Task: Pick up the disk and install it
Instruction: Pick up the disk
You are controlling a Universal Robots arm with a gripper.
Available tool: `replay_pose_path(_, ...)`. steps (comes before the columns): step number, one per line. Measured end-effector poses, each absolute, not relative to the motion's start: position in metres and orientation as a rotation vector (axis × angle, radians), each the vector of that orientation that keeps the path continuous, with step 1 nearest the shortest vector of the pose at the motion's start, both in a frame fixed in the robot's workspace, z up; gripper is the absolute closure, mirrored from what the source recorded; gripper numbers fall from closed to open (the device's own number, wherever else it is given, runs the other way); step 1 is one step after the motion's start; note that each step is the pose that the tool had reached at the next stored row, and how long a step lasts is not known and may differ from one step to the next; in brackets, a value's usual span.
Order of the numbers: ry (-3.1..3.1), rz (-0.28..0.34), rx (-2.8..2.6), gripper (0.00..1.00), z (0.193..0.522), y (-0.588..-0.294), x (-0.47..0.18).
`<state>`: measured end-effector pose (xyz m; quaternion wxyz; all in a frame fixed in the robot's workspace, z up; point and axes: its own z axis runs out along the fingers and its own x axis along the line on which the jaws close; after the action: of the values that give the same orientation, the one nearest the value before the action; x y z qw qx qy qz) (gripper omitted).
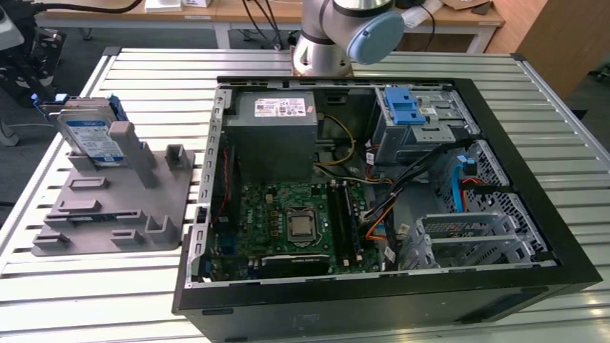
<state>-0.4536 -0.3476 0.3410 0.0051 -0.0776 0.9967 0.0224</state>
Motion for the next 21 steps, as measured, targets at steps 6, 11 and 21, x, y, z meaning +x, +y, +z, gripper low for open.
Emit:
replay_pose_path(6, 3.106, 0.071, -0.413, 0.89, 0.3408, -0.3477, -0.4536)
replay_pose_path(11, 3.086, 0.072, -0.554, 0.89, 0.3407, -0.3476, -0.4536)
replay_pose_path(21, 3.015, 0.072, -0.877, 0.89, 0.3405, -0.3476, -0.4536)
